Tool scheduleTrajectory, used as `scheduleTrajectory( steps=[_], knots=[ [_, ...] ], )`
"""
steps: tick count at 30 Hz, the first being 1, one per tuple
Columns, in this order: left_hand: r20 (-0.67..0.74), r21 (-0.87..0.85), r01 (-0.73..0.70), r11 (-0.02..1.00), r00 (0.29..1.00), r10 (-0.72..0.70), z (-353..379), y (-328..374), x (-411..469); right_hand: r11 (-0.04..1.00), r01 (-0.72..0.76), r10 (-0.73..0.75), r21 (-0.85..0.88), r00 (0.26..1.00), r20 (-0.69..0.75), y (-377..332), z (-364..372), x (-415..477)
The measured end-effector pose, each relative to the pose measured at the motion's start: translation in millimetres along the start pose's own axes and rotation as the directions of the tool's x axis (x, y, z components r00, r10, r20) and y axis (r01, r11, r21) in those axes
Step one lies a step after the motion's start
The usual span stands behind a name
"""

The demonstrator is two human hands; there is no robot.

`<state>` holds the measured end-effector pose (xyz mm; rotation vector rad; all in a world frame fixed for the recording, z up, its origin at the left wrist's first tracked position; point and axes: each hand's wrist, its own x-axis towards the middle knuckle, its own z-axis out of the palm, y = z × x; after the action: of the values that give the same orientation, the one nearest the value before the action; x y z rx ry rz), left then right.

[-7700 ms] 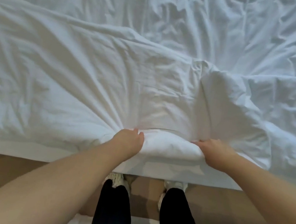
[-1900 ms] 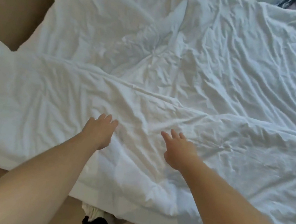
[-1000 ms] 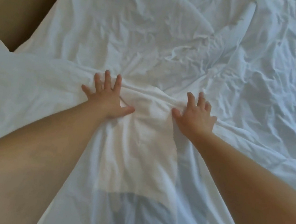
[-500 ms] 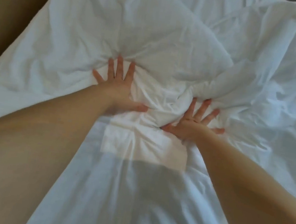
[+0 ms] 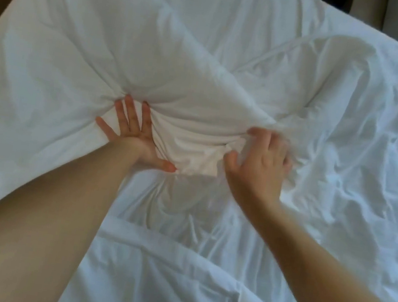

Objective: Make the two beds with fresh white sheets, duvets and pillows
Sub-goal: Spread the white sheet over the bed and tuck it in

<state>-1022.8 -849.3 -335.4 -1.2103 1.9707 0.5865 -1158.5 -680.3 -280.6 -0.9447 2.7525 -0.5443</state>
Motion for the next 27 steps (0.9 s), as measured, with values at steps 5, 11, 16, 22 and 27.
scheduleTrajectory(
  steps=[5, 11, 16, 22, 27],
  knots=[
    [0.016, -0.029, 0.042, 0.999, 0.999, -0.041, 2, 9, 5, 0.931, 0.247, -0.17, -0.268, 0.945, 0.279, -27, -4, 146],
    [0.014, -0.034, 0.045, 0.998, 0.999, -0.044, -9, 12, 24, 0.598, 0.69, -0.306, -0.409, 0.668, 0.678, -43, 12, 197],
    [0.047, -0.007, 0.04, 0.999, 0.998, -0.04, -1, 4, 28, 0.813, 0.408, -0.298, -0.416, 0.905, 0.304, -27, -12, 222],
    [-0.112, 0.04, 0.025, 0.999, 0.993, -0.02, -9, -1, 39, 0.996, 0.03, -0.006, 0.084, 0.964, -0.266, -12, -62, 216],
    [-0.366, 0.002, 0.013, 1.0, 0.931, -0.011, -10, 11, -8, 0.974, 0.2, -0.186, 0.107, 0.974, -0.127, 5, -96, 141]
  ],
)
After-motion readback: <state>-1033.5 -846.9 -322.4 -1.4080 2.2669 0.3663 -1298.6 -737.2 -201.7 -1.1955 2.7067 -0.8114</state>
